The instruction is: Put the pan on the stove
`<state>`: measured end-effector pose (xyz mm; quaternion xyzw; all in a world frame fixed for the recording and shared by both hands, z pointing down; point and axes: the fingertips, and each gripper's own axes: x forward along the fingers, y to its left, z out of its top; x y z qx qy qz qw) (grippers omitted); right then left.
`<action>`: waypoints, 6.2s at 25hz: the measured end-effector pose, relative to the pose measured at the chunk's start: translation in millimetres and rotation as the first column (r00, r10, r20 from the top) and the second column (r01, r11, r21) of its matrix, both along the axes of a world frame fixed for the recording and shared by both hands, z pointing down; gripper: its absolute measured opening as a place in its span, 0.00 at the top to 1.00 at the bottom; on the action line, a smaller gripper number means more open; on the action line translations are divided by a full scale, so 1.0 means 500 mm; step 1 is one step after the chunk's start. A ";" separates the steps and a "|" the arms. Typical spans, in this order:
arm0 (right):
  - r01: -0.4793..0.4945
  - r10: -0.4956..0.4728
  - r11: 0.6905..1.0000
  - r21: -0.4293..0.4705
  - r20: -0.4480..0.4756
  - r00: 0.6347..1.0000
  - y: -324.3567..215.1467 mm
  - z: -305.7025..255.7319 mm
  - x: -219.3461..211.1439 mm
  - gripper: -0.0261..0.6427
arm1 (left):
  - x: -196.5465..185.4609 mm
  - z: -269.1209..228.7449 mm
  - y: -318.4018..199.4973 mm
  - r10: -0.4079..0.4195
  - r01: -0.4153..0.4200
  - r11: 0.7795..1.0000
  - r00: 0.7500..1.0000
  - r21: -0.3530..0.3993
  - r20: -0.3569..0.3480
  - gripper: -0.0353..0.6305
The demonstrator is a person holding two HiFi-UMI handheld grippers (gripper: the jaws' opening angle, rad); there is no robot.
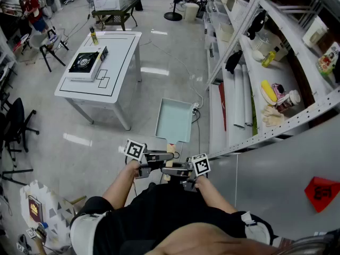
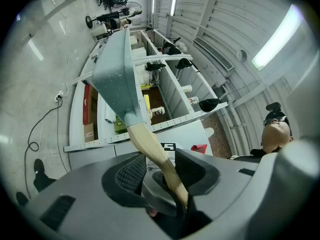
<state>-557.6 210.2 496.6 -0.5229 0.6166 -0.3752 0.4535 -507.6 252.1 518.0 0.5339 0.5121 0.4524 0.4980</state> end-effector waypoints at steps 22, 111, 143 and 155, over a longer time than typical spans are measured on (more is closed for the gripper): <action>0.107 -0.106 0.992 0.059 -0.028 0.994 0.086 -0.066 -0.066 0.72 | -0.063 -0.089 0.078 -0.105 0.102 0.994 0.991 -0.043 -0.083 0.66; 0.119 -0.114 0.986 0.114 -0.055 0.992 0.090 -0.052 0.849 0.71 | 0.877 -0.049 0.060 -0.087 0.109 0.993 0.936 0.045 -0.342 0.64; 0.276 -0.249 0.947 0.165 -0.165 0.954 0.035 -0.083 1.549 0.71 | 1.584 -0.116 -0.010 -0.307 0.337 0.942 0.869 0.009 -0.389 0.64; 0.408 -0.374 0.902 0.139 -0.220 0.901 -0.123 -0.079 1.583 0.71 | 1.621 -0.125 -0.185 -0.437 0.466 0.884 0.793 -0.039 -0.424 0.64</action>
